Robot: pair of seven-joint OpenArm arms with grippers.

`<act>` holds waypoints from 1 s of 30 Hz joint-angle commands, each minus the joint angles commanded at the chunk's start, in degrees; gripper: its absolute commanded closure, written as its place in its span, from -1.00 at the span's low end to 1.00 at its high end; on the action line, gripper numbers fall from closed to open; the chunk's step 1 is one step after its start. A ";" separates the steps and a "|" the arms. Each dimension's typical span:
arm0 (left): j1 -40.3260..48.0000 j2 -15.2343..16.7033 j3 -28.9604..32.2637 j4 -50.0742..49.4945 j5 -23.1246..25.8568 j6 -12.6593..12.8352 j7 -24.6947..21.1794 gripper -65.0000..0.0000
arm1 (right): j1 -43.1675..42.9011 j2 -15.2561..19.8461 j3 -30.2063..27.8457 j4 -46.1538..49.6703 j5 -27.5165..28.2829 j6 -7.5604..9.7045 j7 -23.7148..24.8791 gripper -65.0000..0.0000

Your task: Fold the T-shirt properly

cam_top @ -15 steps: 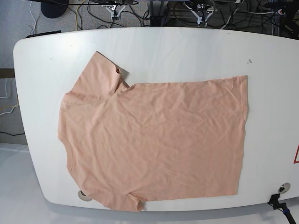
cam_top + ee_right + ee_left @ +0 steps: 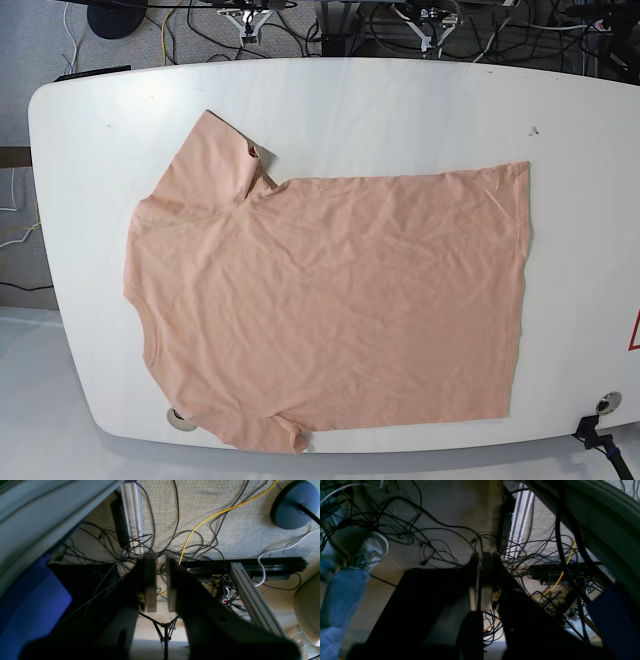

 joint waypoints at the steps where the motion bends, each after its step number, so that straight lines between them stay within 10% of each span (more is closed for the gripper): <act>1: 0.01 0.12 0.18 -0.22 0.13 0.13 0.03 0.97 | 0.18 0.15 -0.05 -0.11 -0.09 -0.08 0.24 0.80; 30: 0.43 -0.46 0.27 0.04 0.07 0.00 -0.33 0.99 | 0.34 0.18 -0.01 -0.26 -0.93 1.15 0.22 0.81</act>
